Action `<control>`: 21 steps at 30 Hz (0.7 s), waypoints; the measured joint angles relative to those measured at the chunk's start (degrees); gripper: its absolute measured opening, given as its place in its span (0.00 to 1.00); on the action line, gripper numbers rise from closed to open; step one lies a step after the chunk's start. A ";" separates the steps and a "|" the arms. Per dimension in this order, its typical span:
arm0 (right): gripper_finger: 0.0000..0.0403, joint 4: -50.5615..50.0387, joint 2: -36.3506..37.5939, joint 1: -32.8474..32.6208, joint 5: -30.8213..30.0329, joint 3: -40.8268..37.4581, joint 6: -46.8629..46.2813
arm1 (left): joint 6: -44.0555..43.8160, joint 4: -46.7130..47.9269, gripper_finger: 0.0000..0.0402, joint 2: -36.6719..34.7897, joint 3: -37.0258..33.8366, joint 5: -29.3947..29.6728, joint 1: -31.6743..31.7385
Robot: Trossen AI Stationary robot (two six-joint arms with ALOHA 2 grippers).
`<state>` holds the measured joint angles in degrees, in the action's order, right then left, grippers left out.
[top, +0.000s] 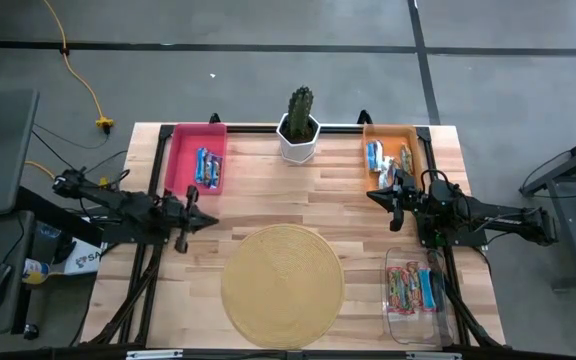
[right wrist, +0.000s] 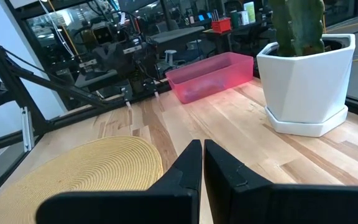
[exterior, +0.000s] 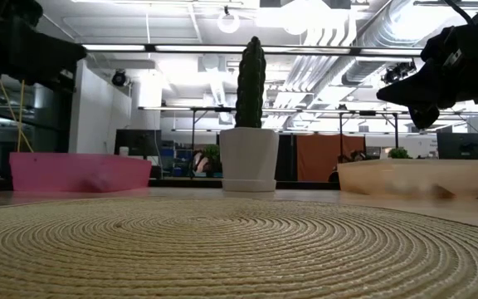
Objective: Pick and place Granola Bars by type
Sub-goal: Return to Home Position
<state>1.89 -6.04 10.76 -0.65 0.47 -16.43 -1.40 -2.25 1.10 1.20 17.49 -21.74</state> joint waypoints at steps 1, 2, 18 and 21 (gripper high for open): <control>0.00 0.02 0.02 0.00 -0.02 -0.02 -0.02 | 1.82 -0.34 0.00 0.67 0.07 1.42 -0.02; 0.00 0.00 0.02 0.00 0.00 -0.02 -0.01 | 2.54 -0.78 0.00 1.17 0.08 2.68 -0.02; 0.00 0.00 0.02 0.00 -0.02 -0.02 -0.01 | 2.47 0.43 0.00 1.38 0.27 3.66 -0.02; 0.00 0.00 0.02 0.00 -0.01 -0.01 -0.01 | 2.46 0.48 0.00 1.38 0.27 3.63 -0.02</control>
<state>1.89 -6.02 10.76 -0.65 0.46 -16.44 1.05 -1.78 2.48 1.48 21.12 -21.76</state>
